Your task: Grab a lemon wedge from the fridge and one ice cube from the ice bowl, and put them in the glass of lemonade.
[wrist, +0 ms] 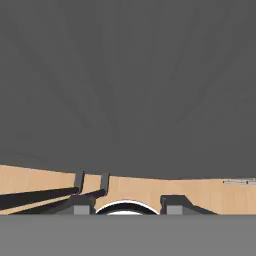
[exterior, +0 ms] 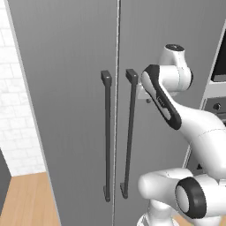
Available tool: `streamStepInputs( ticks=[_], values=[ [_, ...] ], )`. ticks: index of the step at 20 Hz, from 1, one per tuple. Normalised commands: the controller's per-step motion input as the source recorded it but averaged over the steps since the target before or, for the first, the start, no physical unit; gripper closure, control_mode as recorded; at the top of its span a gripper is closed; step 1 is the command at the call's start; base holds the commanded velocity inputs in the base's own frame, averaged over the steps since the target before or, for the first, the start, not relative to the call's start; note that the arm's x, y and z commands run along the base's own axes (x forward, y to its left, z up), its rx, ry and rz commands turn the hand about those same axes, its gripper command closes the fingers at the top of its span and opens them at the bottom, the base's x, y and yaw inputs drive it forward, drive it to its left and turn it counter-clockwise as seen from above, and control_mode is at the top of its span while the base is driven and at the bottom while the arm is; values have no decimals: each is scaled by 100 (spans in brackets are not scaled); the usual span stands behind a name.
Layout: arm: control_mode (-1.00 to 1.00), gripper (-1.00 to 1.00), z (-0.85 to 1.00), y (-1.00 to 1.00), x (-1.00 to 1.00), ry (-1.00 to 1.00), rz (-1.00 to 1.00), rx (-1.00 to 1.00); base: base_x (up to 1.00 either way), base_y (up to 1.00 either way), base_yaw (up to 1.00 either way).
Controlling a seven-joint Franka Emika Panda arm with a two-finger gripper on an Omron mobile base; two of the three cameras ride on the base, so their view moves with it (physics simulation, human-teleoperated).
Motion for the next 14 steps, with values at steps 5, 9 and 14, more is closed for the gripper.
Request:
streamStepInputs(
  ticks=[5, 9, 14],
  values=[
    [-100, -100, -4, 6, -61, -8, 0, 0, 0, 0, 0],
    [-100, -100, 0, 6, -100, -43, 0, -2, 0, 0, 0],
    [-100, -100, -13, 6, -70, -3, -3, 0, 0, 0, 0]
  ],
)
